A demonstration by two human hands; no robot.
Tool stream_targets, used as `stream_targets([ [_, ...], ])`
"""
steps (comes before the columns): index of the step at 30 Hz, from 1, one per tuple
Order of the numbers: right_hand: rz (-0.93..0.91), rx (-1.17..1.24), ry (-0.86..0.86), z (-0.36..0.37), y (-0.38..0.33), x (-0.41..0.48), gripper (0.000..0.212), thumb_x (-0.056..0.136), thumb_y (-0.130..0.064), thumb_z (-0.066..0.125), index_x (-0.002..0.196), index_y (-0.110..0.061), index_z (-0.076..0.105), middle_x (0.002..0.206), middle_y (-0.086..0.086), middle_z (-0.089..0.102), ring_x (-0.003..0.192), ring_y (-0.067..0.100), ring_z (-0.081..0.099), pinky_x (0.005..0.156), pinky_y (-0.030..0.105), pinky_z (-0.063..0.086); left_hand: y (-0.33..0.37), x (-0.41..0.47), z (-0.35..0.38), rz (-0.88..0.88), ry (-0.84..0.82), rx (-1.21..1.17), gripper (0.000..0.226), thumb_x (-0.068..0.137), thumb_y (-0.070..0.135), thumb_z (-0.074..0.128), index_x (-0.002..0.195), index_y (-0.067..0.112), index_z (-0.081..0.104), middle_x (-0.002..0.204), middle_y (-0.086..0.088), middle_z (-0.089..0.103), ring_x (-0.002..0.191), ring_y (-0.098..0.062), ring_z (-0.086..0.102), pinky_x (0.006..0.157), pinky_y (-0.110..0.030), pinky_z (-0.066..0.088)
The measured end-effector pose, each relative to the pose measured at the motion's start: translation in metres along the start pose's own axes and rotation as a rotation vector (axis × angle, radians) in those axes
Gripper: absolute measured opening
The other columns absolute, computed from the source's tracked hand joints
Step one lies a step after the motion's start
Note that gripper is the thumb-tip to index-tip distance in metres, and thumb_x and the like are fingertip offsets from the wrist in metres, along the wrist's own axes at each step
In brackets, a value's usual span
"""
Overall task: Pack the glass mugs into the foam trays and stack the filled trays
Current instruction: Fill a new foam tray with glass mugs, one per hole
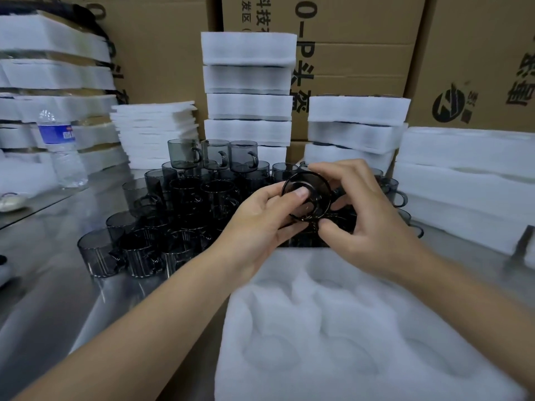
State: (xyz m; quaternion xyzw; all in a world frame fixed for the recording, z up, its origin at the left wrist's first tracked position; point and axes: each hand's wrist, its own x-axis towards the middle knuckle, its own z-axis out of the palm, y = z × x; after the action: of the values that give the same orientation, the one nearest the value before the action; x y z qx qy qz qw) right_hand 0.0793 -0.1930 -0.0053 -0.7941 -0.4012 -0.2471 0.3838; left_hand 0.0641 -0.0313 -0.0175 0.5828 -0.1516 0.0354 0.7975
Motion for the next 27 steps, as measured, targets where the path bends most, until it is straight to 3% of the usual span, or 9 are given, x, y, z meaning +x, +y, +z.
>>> stream_targets([
  [3, -0.006, 0.000, -0.017, 0.0009, 0.0013, 0.0000, 0.062, 0.071, -0.012, 0.054, 0.130, -0.030, 0.046, 0.117, -0.014, 0.040, 0.108, -0.006, 0.043, 0.087, 0.006, 0.035, 0.0002, -0.0014, 0.0011, 0.043, 0.064, 0.028, 0.057, 0.067, 0.032, 0.072, 0.118, 0.013, 0.058, 0.104, -0.003, 0.072, 0.101, -0.015, 0.068, 0.078, -0.026, 0.056],
  [6, -0.019, 0.001, -0.040, 0.0009, 0.0026, 0.0002, 0.065, 0.071, -0.012, 0.057, 0.132, -0.031, 0.044, 0.120, -0.013, 0.041, 0.113, -0.003, 0.042, 0.088, 0.007, 0.035, 0.0012, -0.0038, 0.0013, 0.117, 0.146, 0.098, 0.064, 0.060, 0.041, 0.074, 0.118, 0.020, 0.057, 0.097, 0.001, 0.074, 0.095, -0.013, 0.070, 0.070, -0.023, 0.056],
  [9, -0.034, 0.011, -0.088, 0.0004, 0.0032, 0.0000, 0.071, 0.070, -0.012, 0.058, 0.136, -0.031, 0.041, 0.127, -0.014, 0.041, 0.122, 0.000, 0.040, 0.091, 0.008, 0.035, 0.0025, -0.0052, 0.0017, 0.150, 0.189, 0.166, 0.062, 0.058, 0.053, 0.070, 0.114, 0.027, 0.062, 0.092, 0.004, 0.075, 0.088, -0.014, 0.072, 0.063, -0.019, 0.054],
  [14, -0.034, 0.008, -0.168, 0.0010, 0.0039, -0.0019, 0.082, 0.067, -0.011, 0.058, 0.141, -0.034, 0.031, 0.136, -0.014, 0.037, 0.134, 0.008, 0.033, 0.109, 0.018, 0.026, 0.0033, -0.0063, 0.0032, 0.103, 0.197, 0.153, 0.047, 0.067, 0.058, 0.069, 0.103, 0.028, 0.070, 0.097, 0.000, 0.074, 0.086, -0.020, 0.072, 0.063, -0.025, 0.055],
  [22, -0.012, 0.015, -0.232, -0.0010, 0.0052, -0.0028, 0.090, 0.067, -0.018, 0.066, 0.144, -0.039, 0.025, 0.140, -0.016, 0.035, 0.136, 0.005, 0.029, 0.110, 0.016, 0.024, 0.0052, -0.0056, 0.0024, 0.057, 0.169, 0.142, 0.044, 0.056, 0.060, 0.066, 0.087, 0.029, 0.075, 0.097, -0.003, 0.074, 0.081, -0.019, 0.073, 0.060, -0.026, 0.055],
  [27, 0.000, 0.007, -0.271, -0.0013, 0.0057, -0.0018, 0.096, 0.068, -0.029, 0.075, 0.146, -0.042, 0.019, 0.141, -0.028, 0.030, 0.136, -0.004, 0.026, 0.111, 0.016, 0.022, 0.0051, -0.0034, 0.0002, 0.041, 0.148, 0.170, 0.047, 0.062, 0.059, 0.063, 0.093, 0.026, 0.074, 0.098, -0.002, 0.074, 0.081, -0.019, 0.072, 0.063, -0.028, 0.056],
])
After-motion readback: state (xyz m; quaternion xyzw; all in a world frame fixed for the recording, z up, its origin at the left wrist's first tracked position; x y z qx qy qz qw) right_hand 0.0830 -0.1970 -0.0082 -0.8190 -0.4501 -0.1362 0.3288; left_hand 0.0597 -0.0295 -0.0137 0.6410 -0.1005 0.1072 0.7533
